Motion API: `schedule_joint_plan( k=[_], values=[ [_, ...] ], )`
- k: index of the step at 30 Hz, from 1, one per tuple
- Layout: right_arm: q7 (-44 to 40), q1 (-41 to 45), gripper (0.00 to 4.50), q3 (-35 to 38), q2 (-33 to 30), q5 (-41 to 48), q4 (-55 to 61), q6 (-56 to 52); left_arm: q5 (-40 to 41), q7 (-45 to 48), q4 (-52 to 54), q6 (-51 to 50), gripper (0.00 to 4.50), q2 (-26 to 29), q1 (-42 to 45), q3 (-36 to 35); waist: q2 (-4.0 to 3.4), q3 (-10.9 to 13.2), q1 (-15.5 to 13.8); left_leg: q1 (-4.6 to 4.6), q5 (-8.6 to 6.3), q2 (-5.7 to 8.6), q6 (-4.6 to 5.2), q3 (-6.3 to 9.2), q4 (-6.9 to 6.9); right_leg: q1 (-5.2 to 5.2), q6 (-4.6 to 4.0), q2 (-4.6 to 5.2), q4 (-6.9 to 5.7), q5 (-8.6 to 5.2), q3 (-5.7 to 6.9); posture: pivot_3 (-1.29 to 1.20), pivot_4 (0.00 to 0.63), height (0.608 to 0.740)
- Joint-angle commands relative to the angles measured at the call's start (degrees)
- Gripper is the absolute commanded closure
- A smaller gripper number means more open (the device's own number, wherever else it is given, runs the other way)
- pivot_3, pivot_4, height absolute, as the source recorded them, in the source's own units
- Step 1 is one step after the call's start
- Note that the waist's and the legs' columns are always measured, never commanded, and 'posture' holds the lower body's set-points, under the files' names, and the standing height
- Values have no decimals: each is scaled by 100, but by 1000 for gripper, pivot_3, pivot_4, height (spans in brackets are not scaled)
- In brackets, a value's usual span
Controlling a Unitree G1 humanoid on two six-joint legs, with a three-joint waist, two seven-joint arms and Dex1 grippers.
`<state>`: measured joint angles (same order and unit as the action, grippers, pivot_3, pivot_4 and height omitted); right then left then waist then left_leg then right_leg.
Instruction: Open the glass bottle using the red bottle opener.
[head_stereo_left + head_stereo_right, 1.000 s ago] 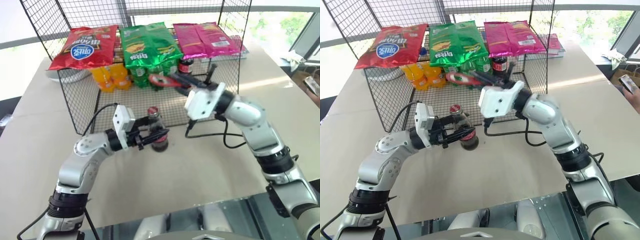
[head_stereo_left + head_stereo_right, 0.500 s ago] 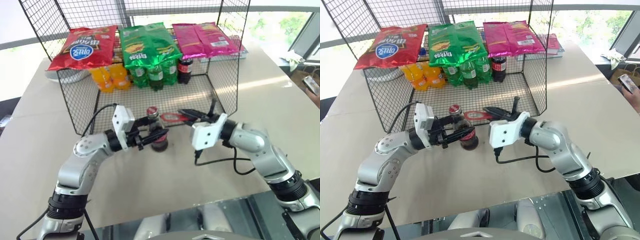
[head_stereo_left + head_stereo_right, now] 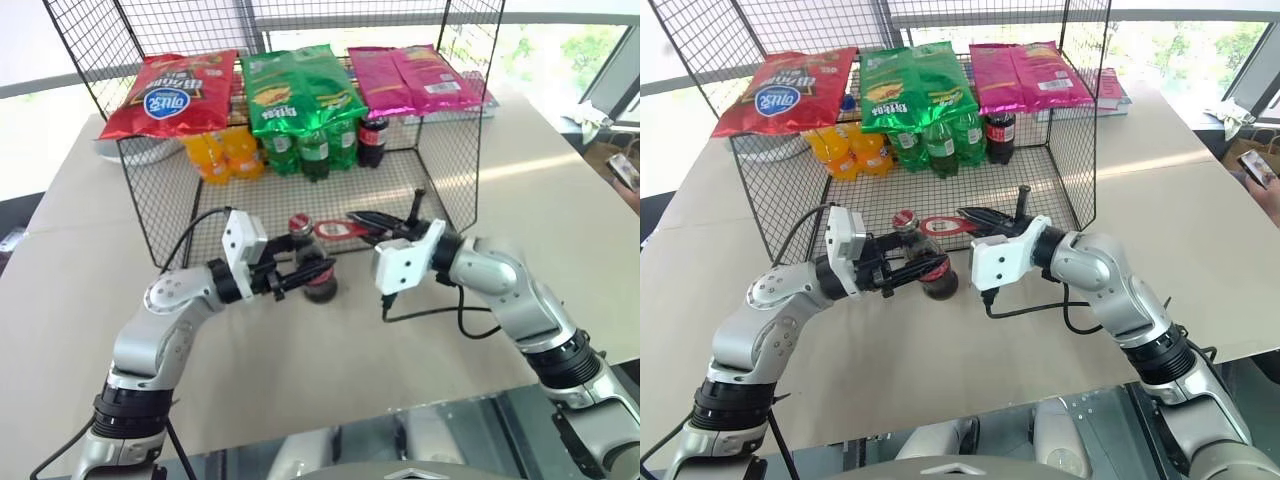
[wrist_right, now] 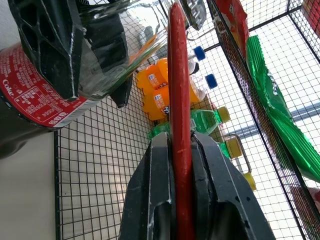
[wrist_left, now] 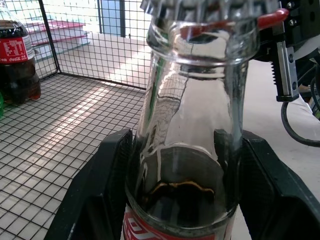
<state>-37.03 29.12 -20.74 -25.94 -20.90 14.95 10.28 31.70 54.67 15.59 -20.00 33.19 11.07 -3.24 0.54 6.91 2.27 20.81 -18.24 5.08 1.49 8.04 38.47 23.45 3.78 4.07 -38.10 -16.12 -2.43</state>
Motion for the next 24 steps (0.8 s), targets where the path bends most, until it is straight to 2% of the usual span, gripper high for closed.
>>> schedule_joint_plan(
  k=[1, 15, 18, 24],
  values=[
    [66, 238, 4500, 160, 111, 126, 379, 52, 19, 142, 59, 103, 2202, 7, 68, 54, 0, 0, 2, 0, 0, 0, 0, 0, 0, 0, 0, 0, 0, 0, 0, 0, 150, 740],
    [108, 321, 4500, 315, 241, 215, 546, -121, -35, 298, -179, 261, 2202, -1, 123, 36, 0, 0, 7, 0, 0, 0, 0, 1, -2, 0, 0, 0, 1, 0, 1, 0, 150, 740],
    [131, 120, 4500, 433, 471, 494, 602, -774, -49, 309, -212, 296, 2202, -18, 119, 34, 0, 0, 8, -1, 0, 0, 0, 0, -2, 0, 0, 0, 0, 0, 0, 0, 150, 740],
    [-30, -1023, 4500, 794, 908, 1581, 914, -3079, -75, 293, -249, 386, 2202, -72, 139, 35, -1, 0, -8, 2, 0, 2, 0, 5, 0, -2, 0, 2, 1, 0, 2, 0, 150, 740]
  ],
)
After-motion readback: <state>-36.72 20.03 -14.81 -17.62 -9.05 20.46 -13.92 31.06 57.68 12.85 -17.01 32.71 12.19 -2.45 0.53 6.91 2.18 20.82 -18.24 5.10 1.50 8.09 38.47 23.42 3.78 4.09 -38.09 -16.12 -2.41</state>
